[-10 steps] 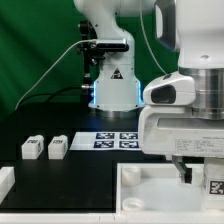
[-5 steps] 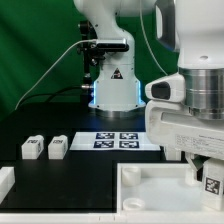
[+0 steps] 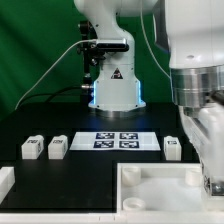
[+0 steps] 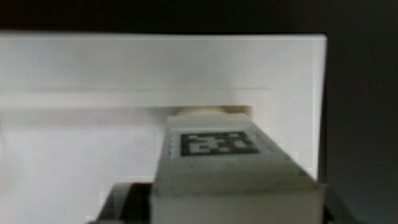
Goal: Assemble one leg
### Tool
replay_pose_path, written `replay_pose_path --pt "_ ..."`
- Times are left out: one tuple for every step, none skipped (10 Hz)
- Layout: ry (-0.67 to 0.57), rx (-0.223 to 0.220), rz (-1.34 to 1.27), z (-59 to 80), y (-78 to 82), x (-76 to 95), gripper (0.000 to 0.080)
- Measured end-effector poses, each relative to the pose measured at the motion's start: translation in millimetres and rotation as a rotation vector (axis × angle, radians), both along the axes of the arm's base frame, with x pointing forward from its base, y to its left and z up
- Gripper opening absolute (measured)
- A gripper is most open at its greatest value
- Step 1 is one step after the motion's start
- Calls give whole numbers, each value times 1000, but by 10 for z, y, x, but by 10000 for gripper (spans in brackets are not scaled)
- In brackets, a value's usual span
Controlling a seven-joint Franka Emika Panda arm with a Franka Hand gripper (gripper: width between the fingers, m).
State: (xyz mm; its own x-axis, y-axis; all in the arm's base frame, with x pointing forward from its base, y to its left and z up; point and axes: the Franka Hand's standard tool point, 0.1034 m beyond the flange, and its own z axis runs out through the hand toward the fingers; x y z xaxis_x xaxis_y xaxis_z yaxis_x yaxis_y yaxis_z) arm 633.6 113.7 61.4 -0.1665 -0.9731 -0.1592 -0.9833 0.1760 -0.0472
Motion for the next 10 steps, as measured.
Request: replay_pose_path --pt "10 51 -165 -1 3 -5 291" --pt "21 76 -330 6 19 4 291" --pt "22 80 -349 6 22 3 291" --pt "29 92 -395 7 24 2 291" --pt "30 88 -394 7 28 -3 291" --pt "23 85 -366 7 32 -4 291" --pt "21 82 -346 -1 34 -8 406" --pt "17 78 -317 -8 35 -12 406" --pt "0 65 -202 -12 46 -18 541" --pt "-18 55 -58 -18 86 -35 626"
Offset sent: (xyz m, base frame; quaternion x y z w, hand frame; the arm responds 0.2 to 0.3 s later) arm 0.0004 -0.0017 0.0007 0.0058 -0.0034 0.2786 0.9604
